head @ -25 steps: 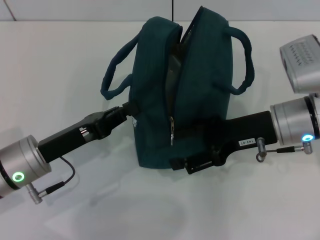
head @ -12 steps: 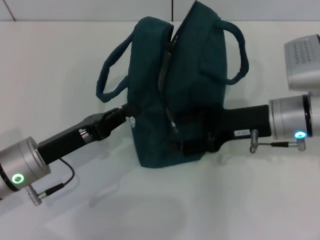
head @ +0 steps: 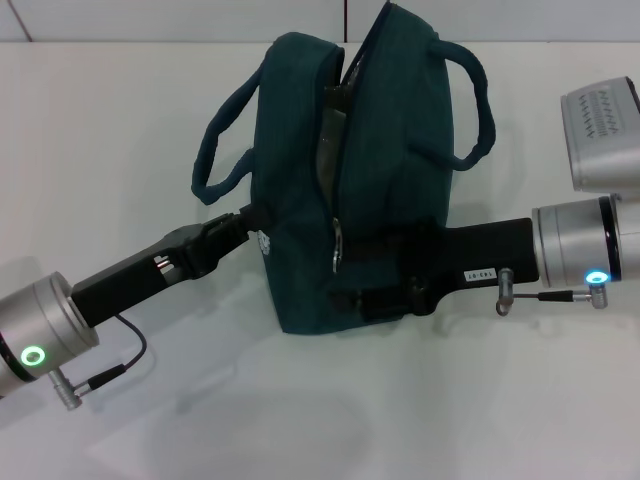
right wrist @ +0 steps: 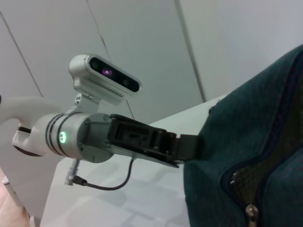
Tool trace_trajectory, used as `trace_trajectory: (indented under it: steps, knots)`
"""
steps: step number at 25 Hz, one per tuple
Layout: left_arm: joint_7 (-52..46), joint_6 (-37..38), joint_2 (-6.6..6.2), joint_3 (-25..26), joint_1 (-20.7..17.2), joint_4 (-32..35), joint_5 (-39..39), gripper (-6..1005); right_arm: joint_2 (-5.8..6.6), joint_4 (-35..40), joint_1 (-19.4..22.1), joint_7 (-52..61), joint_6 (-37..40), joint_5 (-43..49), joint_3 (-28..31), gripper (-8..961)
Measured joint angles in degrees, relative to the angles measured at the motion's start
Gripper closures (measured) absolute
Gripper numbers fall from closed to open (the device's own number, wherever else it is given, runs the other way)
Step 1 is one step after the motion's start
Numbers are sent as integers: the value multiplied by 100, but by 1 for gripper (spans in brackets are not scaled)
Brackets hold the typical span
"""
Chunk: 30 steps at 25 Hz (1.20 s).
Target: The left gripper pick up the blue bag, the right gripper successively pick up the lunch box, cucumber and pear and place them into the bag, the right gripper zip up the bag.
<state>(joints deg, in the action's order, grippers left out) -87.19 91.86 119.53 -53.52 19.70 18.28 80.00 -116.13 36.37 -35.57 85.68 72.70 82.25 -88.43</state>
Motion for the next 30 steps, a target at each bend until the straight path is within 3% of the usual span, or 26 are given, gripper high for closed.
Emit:
trace_trajectory:
  steps: [7, 9, 19, 22, 26, 30]
  knots:
    - [1, 7, 0, 0, -1, 0, -3, 860, -10, -4, 32, -3, -183, -4, 32, 207]
    - [0, 10, 0, 0, -1, 0, -3, 859, -9, -5, 32, 8, -279, -24, 18, 327]
    - [1, 16, -7, 0, 8, 0, -3, 856, -1, -4, -29, 9, -420, -164, -154, 513]
    - [1, 17, -9, 0, 16, 0, -3, 854, -7, 20, -58, -41, -736, -343, -496, 570]
    - [15, 15, -9, 1, 17, 0, -2, 853, 6, -12, -191, -160, -345, -326, -761, 650]
    - [51, 15, -9, 58, -3, 0, -2, 851, 45, -12, -203, -206, 15, -313, -726, 645]
